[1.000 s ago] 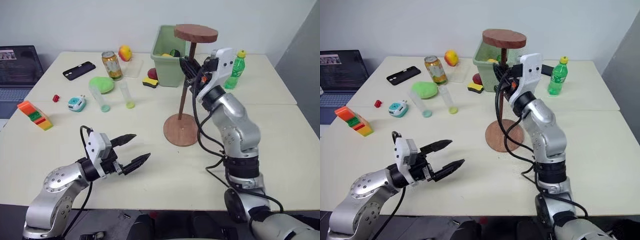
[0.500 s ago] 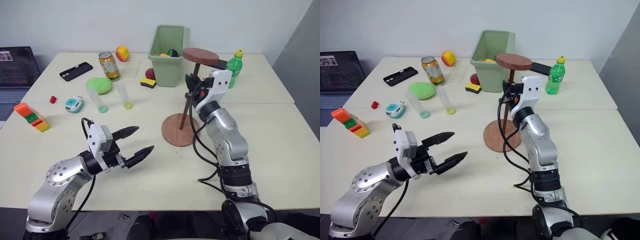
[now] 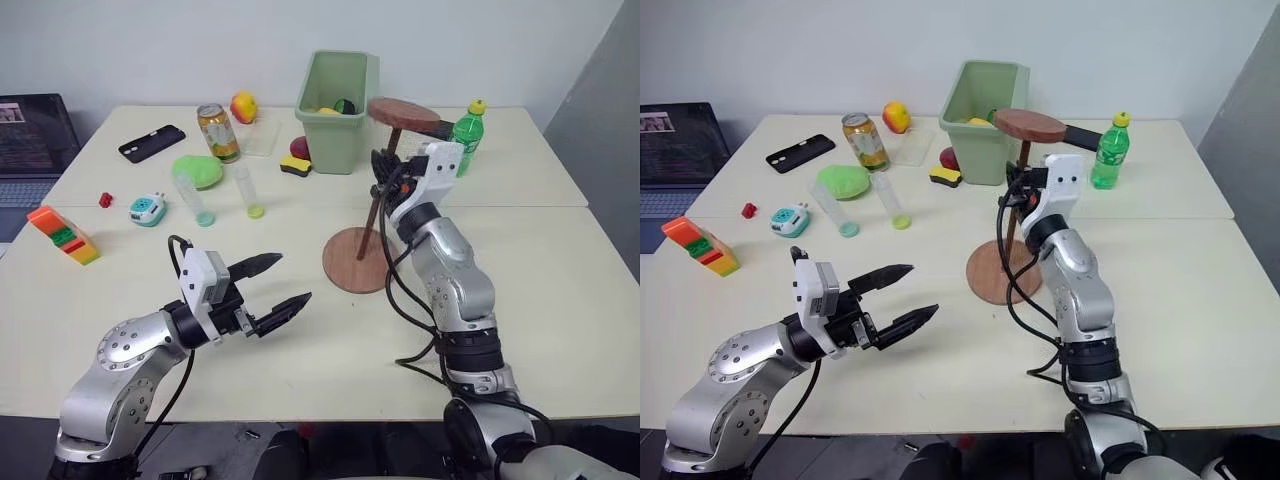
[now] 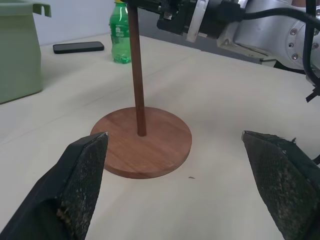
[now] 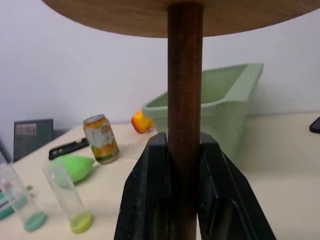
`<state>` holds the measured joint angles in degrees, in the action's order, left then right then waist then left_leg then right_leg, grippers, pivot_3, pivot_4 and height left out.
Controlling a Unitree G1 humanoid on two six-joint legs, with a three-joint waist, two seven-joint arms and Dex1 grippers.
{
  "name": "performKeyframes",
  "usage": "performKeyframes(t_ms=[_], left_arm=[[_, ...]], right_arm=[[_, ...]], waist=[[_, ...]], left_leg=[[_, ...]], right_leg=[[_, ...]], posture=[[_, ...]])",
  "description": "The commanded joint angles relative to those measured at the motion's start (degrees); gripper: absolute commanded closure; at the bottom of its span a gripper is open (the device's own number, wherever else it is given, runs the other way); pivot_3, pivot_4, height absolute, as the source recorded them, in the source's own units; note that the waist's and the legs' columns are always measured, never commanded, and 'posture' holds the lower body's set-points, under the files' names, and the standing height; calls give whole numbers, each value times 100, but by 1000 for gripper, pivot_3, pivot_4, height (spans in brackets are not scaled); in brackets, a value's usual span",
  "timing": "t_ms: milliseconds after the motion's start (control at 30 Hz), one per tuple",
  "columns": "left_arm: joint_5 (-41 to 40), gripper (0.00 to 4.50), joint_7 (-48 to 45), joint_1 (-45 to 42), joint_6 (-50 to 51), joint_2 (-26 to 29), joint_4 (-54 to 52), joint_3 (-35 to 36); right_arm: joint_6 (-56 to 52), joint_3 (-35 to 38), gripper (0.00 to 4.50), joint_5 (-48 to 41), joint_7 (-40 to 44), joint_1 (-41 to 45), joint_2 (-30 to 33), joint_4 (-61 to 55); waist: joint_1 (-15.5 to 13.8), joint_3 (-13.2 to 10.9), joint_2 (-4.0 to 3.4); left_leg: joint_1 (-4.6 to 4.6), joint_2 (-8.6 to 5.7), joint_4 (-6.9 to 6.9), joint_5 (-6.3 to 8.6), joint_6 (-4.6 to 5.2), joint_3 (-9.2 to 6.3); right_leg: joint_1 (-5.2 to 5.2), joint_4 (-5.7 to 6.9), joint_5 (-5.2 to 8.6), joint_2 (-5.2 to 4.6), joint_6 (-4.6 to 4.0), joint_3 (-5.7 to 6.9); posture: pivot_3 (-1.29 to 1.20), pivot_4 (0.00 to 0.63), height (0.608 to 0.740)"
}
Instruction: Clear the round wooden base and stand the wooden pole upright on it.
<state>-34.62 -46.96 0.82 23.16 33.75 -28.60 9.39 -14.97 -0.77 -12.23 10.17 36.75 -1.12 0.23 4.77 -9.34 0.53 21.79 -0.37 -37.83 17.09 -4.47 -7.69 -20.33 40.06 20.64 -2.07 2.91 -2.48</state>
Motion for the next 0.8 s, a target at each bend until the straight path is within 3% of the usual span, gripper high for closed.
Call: performKeyframes(t_ms=[33, 500, 800], left_arm=[[-37, 0, -5, -45, -132, 18, -136, 47], [-42, 0, 17, -67, -142, -22, -117, 19], [-97, 0, -42, -144, -51, 12, -67, -22]], right_arm=[[346, -138, 4239, 237, 93, -63, 105, 62], [1463, -843, 4239, 649, 479, -1198, 11, 468], [73, -679, 4239, 619, 241, -1057, 27, 509]], waist=[[-10, 0, 0], [-10, 14, 6], [-21, 82, 26]], left_leg=[[0, 0, -1, 0, 0, 0], [-16, 1, 0, 0, 0, -3], [-137, 5, 73, 13, 23, -5]], right_leg=[[2, -2, 0, -1, 0, 1], [18, -5, 0, -2, 0, 1], [113, -38, 2, 0, -1, -14]], posture=[[0, 150, 740], [0, 150, 740], [0, 150, 740]])
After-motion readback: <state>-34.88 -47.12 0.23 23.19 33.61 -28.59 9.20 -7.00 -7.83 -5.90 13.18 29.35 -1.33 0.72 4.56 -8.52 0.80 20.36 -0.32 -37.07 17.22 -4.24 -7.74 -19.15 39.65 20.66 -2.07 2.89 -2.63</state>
